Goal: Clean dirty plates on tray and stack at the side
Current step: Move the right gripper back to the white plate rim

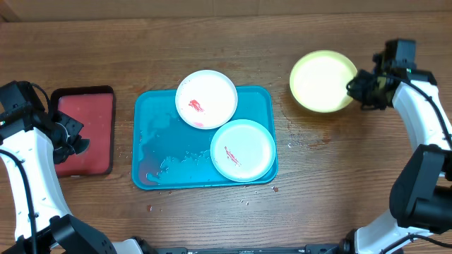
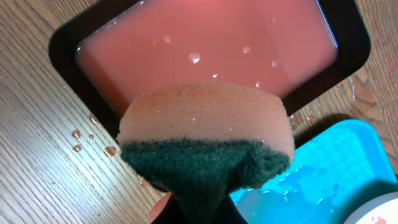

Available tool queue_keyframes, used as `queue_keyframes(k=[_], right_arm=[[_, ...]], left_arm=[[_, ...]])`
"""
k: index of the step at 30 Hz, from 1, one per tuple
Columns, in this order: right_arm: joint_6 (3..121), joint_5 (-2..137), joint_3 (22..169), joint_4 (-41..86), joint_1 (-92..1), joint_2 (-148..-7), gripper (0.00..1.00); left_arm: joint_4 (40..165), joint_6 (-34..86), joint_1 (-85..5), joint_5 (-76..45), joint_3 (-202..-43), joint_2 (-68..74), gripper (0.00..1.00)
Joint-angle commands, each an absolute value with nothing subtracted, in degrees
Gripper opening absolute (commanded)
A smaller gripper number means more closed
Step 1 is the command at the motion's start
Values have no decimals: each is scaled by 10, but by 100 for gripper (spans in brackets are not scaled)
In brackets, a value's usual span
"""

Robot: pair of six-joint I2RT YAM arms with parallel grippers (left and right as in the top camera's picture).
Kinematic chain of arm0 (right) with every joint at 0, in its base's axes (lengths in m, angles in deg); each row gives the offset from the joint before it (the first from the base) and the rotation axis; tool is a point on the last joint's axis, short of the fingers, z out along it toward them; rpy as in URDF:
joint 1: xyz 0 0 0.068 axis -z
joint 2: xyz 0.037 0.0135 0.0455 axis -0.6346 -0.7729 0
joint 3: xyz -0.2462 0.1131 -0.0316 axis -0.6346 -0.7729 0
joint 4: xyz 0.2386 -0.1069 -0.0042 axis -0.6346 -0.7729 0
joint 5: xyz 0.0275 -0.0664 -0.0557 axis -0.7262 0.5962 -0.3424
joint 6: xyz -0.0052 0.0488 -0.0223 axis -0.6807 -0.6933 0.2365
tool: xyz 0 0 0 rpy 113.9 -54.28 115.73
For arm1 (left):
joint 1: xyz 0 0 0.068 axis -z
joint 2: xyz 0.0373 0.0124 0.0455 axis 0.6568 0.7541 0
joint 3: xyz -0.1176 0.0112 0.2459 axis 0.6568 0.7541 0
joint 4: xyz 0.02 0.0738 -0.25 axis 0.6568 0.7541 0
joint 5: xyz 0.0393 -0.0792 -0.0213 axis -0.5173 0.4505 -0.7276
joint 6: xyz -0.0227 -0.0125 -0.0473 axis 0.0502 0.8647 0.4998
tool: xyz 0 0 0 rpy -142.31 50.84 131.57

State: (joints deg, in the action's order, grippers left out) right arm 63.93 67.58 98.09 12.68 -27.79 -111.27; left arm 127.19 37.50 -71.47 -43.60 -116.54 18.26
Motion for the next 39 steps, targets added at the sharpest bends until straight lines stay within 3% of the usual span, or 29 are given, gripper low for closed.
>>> queue_keyframes(k=[1, 2, 4, 8, 12, 18, 24, 28, 34, 39], right_arm=[[635, 657, 947, 154, -269, -1099, 4], [635, 657, 938, 164, -269, -1099, 7], [635, 657, 923, 181, -269, -1099, 25], [603, 648, 919, 185, -271, -1099, 25], [595, 541, 919, 211, -276, -1099, 26], [595, 428, 919, 297, -338, -1099, 39], [595, 561, 919, 373, -463, -1106, 47], [604, 619, 919, 431, -547, -1132, 64], [625, 725, 919, 529, -640, -1199, 66], [625, 728, 919, 572, -668, -1257, 65]], left_arm=[[1272, 359, -717, -422, -1167, 185, 4], [1271, 360, -717, -420, -1167, 185, 5], [1271, 360, -717, -418, -1167, 185, 4], [1271, 360, -717, -417, -1167, 185, 4], [1271, 360, -717, -417, -1167, 185, 4], [1270, 360, -712, -417, -1167, 185, 4], [1276, 360, -703, -412, -1167, 185, 4], [1276, 359, -698, -412, -1167, 185, 4], [1278, 352, -698, -406, -1167, 185, 4], [1278, 351, -698, -404, -1167, 185, 4]])
